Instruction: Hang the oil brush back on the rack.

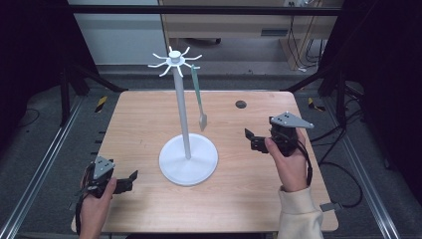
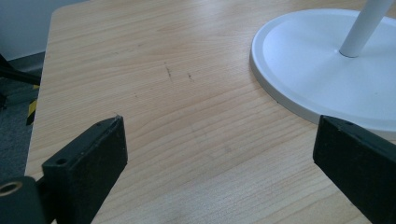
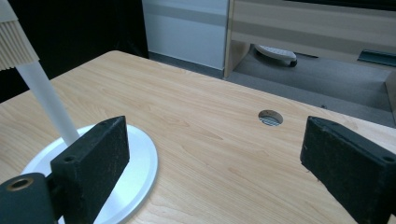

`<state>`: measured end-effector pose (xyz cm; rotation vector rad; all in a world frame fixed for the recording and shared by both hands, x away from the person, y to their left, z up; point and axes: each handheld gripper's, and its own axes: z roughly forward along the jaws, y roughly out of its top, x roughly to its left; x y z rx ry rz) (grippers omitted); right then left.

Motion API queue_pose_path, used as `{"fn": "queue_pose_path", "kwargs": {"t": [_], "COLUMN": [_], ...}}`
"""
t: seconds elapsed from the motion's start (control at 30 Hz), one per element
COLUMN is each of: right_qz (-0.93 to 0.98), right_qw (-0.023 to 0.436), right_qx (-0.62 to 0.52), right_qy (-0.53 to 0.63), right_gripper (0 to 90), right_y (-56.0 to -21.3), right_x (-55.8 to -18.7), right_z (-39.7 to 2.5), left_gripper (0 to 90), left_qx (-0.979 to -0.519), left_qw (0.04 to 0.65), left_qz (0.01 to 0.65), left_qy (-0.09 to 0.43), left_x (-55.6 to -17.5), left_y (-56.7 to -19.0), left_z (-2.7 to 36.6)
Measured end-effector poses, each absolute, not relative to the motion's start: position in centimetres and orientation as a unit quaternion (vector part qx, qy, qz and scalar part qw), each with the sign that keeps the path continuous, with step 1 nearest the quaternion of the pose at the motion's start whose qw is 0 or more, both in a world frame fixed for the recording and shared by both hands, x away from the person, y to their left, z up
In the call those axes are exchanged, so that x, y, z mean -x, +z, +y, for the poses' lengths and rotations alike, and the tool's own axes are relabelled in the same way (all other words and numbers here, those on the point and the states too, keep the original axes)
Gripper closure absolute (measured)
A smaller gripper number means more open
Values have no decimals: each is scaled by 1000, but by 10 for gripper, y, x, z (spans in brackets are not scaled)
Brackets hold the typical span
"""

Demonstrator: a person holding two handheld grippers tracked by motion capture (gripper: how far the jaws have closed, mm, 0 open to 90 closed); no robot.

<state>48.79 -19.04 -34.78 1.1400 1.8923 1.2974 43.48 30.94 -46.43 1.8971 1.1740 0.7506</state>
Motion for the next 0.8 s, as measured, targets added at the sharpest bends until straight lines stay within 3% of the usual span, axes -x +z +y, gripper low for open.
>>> {"fn": "queue_pose_path", "kwargs": {"t": [0.8], "right_qz": [696], "right_qw": [292], "right_qx": [-463], "right_qy": [464], "right_gripper": [93], "right_y": [-381], "right_x": [-495], "right_z": [-212], "left_gripper": [23], "left_qx": [-749], "left_qw": [372], "left_qz": [457], "left_qy": [303], "left_x": [-430], "left_y": [-465], "left_z": [307]}}
